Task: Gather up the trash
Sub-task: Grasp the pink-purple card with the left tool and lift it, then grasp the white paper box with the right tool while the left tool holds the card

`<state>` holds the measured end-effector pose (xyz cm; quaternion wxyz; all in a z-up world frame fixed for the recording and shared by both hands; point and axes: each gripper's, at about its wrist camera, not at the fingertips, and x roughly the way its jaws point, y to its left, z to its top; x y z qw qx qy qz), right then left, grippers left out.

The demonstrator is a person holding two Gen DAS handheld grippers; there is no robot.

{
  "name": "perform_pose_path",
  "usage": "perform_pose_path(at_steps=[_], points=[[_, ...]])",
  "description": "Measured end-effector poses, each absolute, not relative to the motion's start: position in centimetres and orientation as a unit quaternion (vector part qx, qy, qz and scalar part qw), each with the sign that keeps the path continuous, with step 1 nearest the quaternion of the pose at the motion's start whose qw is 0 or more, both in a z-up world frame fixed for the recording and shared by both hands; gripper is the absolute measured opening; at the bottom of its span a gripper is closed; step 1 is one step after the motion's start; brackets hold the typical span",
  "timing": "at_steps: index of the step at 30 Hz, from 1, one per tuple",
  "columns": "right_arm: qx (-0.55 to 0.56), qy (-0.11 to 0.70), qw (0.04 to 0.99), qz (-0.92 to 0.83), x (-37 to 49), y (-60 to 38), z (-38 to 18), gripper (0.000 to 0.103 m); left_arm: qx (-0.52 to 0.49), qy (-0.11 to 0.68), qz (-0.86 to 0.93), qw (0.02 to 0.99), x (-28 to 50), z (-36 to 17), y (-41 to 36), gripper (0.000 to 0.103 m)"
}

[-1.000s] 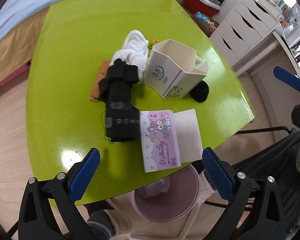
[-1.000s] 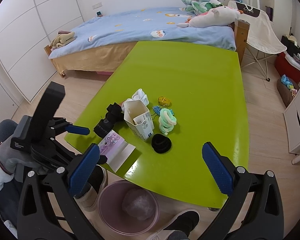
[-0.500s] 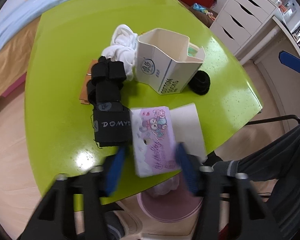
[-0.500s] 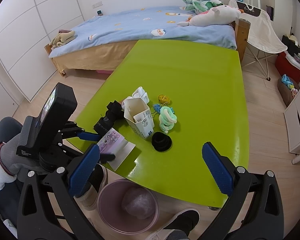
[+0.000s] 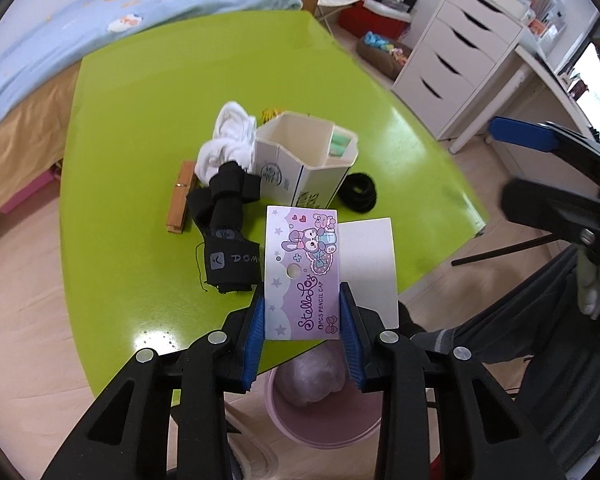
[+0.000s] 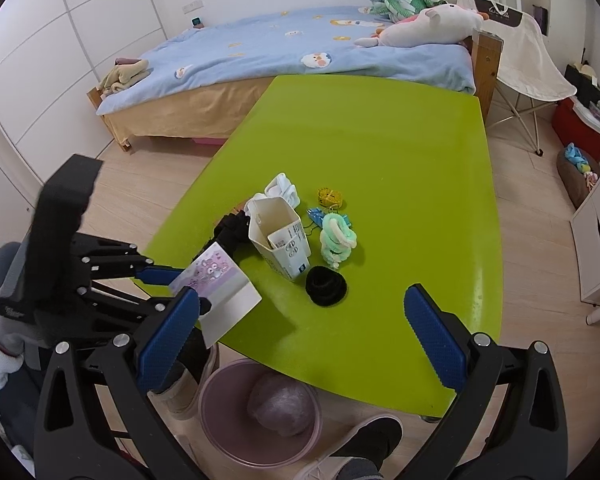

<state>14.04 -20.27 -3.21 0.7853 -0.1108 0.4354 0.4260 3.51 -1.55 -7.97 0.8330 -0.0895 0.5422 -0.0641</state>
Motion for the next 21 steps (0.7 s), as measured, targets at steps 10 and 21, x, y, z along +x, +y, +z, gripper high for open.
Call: perform_pose_path(at_steps=[10,21], points=[[-0.166,0.445,0.763,0.439,16.0,-15.1,-3.0,0.100,-0.106,0.517,-0.068,0.847,2.3,-6.5,-1.5,0.034],[-0.282,0.474,0.704,0.447,17.1,-8.0,-6.2,0.100,-0.120,0.509,-0.059,0.850,0.5,-6.3,-0.1,0.034]])
